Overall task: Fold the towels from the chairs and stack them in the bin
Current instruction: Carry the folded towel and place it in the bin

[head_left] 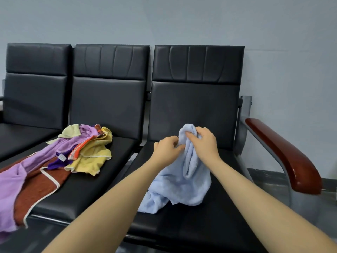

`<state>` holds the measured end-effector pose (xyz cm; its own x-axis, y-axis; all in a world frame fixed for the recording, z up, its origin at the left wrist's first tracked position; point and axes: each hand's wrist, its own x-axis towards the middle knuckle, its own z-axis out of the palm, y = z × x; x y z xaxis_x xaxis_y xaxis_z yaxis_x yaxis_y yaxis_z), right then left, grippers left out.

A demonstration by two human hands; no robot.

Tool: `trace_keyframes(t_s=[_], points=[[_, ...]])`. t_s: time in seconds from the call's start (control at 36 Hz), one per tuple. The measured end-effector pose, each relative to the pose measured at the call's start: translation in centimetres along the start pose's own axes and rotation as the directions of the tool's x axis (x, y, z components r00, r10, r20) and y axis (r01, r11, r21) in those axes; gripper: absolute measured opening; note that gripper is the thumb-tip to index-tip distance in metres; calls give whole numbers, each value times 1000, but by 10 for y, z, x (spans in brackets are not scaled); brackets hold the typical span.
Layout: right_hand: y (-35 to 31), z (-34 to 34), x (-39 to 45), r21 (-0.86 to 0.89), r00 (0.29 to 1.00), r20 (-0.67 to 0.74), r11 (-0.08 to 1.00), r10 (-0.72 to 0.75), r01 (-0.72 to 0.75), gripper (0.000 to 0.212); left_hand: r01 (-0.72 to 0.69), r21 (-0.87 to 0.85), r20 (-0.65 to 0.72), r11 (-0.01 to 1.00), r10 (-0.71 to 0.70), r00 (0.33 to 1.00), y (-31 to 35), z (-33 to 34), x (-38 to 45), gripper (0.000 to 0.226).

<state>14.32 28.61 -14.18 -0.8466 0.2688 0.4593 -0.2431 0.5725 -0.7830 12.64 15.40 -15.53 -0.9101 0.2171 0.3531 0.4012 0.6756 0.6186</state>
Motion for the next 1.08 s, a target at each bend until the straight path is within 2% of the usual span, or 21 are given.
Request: trace_keyframes(t_s=[0.08,0.17,0.25,0.33,0.42,0.5,0.72,0.89,1.08], points=[[3,-2,2,-33,1000,-10,999,-3,3,37,4,3,-74,1000,-4,997,3,-1,2,43],[6,-5,5,-87,1000,4,996,21,-20,41,67,62,-148,996,-58,987,4,-4,3,38],[6,-13,7,-131,991,56,985,121,-113,22,132,79,-243,988,-109,964,0,-14,7,29],[10,-23,9,-189,983,65,969,172,-157,35,161,32,-284,987,-145,948,-5,-25,11,31],[13,-32,9,-242,989,22,960,149,-140,43,181,-67,-307,981,-193,932,-6,-34,15,30],[13,-37,10,-292,993,-61,950,102,-116,25,219,-150,-342,964,-259,903,-4,-42,19,25],[0,-56,14,-341,971,-235,939,-40,-44,22,175,-150,-463,973,-225,857,9,-65,25,24],[-32,-69,20,-316,943,-330,947,-44,-66,21,179,-223,-498,958,-270,824,28,-94,28,21],[-72,-93,39,-31,868,-493,996,57,-83,17,134,-367,-500,921,-317,806,51,-130,36,18]])
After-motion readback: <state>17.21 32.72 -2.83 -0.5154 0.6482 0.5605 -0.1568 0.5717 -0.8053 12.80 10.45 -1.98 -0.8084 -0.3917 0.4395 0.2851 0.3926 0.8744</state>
